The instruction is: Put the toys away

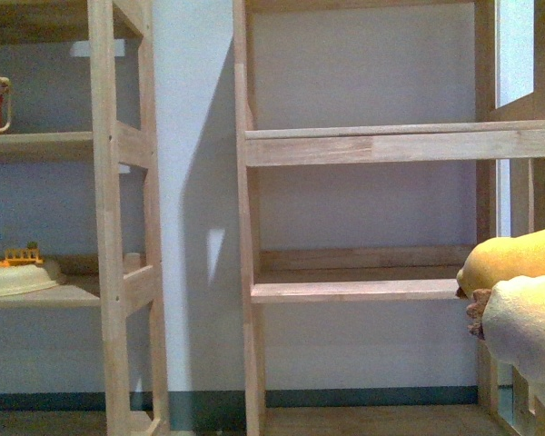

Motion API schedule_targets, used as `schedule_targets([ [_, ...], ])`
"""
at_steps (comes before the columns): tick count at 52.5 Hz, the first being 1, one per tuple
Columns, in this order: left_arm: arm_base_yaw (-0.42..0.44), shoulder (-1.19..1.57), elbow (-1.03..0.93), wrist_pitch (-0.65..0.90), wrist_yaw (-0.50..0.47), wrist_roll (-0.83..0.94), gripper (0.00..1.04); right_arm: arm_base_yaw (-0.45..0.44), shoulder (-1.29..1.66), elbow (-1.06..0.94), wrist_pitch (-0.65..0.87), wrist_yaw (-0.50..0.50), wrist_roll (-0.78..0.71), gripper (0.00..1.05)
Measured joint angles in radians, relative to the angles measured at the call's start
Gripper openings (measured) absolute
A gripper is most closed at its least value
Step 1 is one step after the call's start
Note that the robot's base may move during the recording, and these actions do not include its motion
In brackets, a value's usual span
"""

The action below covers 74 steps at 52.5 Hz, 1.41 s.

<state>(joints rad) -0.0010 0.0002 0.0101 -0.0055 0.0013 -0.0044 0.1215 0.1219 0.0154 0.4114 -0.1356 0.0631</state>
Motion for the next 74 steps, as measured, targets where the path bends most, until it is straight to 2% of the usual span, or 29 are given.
schedule_targets([
  [74,0.000,0.000,0.000,0.000,-0.001,0.000,0.98,0.000,0.000,0.000,0.000,0.000,0.000,0.07],
])
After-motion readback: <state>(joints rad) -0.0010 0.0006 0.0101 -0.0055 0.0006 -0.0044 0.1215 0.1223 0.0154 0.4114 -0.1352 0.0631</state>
